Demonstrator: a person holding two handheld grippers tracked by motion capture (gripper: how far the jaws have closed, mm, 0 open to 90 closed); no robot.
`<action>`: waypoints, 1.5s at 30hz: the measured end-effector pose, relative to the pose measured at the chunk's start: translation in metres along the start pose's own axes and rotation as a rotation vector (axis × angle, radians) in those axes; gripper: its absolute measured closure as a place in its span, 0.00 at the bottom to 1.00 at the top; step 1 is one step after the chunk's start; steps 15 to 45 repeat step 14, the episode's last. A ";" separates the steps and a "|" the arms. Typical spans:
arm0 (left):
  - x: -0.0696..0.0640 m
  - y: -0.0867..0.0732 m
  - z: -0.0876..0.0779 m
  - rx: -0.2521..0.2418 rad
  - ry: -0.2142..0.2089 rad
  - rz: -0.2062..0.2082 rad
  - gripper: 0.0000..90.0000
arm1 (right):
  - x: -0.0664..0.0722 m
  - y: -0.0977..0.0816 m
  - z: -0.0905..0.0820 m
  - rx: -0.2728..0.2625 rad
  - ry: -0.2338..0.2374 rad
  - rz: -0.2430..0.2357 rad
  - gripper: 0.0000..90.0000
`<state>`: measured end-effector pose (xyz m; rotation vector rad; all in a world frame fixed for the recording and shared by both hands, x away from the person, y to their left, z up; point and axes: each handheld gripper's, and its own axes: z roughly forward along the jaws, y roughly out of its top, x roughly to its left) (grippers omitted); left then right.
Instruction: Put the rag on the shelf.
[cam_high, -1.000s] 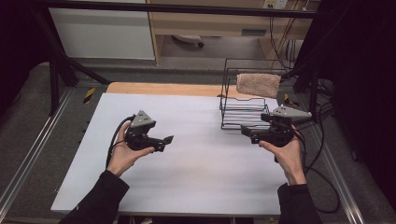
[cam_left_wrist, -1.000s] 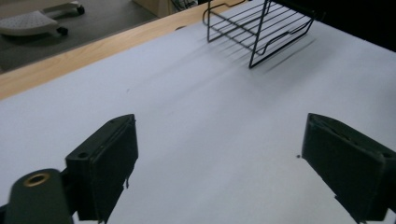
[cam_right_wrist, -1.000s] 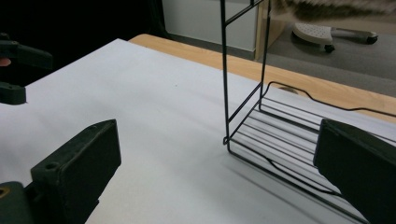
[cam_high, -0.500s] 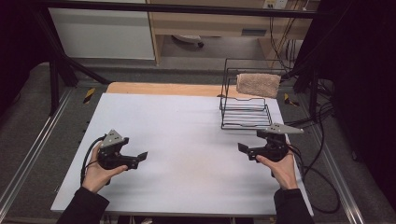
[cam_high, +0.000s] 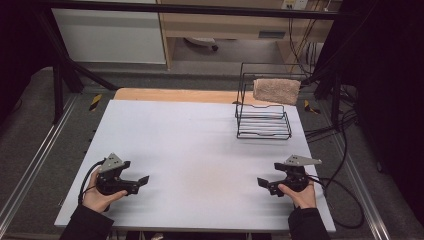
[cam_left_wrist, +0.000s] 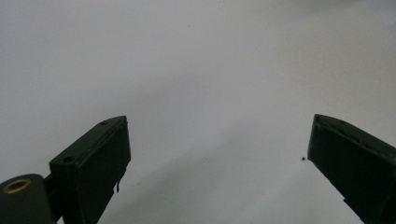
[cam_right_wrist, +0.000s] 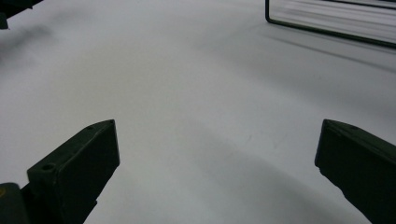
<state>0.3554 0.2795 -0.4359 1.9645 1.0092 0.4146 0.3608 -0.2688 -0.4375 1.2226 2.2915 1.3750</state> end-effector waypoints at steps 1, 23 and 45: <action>0.000 -0.001 0.000 -0.001 0.000 -0.001 0.06 | -0.001 -0.002 -0.001 -0.005 0.002 0.005 0.00; 0.003 -0.010 0.003 0.027 -0.001 0.000 0.06 | -0.002 -0.013 0.000 0.019 0.006 0.016 0.00; 0.003 -0.010 0.003 0.027 -0.001 0.000 0.06 | -0.002 -0.013 0.000 0.019 0.006 0.016 0.00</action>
